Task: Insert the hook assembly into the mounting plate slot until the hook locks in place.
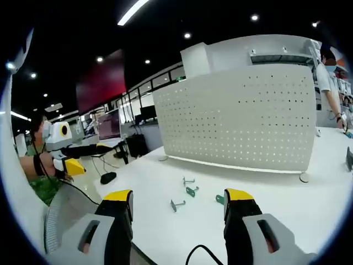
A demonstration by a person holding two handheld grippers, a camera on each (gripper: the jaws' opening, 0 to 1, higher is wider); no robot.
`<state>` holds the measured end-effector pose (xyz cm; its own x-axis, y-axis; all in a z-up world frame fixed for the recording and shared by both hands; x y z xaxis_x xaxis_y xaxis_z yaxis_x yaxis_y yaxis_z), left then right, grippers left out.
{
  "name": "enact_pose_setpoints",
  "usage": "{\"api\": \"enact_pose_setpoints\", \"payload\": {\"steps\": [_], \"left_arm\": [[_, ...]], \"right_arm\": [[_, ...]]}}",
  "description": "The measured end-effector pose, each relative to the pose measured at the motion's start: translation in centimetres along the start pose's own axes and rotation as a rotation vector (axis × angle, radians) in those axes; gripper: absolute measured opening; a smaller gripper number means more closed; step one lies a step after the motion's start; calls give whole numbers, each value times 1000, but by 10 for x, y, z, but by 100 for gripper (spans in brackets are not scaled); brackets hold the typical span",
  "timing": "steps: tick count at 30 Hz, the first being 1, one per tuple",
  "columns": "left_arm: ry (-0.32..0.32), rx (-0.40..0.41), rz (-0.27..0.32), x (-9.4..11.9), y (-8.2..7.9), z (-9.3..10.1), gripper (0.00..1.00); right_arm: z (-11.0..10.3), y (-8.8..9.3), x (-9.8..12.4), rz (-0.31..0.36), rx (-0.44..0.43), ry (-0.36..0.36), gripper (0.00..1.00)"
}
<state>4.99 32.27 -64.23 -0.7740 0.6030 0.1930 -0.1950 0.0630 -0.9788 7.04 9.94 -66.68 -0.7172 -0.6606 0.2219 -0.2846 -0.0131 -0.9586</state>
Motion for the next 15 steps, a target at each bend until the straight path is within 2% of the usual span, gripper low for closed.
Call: {"api": "enact_pose_setpoints", "payload": {"steps": [3,5,8,15], "left_arm": [[4,4,3,-1,0,0,93],[8,5,0,-2,1,0,93],[13,4,-3,-3,2,1,93],[17,-3,-7,-2,2,-1,93]], "right_arm": [[0,1,0,-13,14,4,68],[-2,-5,0,20,-6,-8,68],[-5,-7,-2,-1,44,-7,68],[-7,-6,-4,-5,34,-19,68]]}}
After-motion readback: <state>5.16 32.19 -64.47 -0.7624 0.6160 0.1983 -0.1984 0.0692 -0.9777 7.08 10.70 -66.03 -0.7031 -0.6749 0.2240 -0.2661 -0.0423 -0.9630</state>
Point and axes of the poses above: the point that each gripper's makers call its tool centre point, and the gripper's own axes: x roughly backward along the fingers, z roughly to its right, y roughly out of its underside, the point moved 3 cm from there along x, roughly backward along the fingers, and after that the axes turned 3 degrees about -y, right-handed, at the moved point
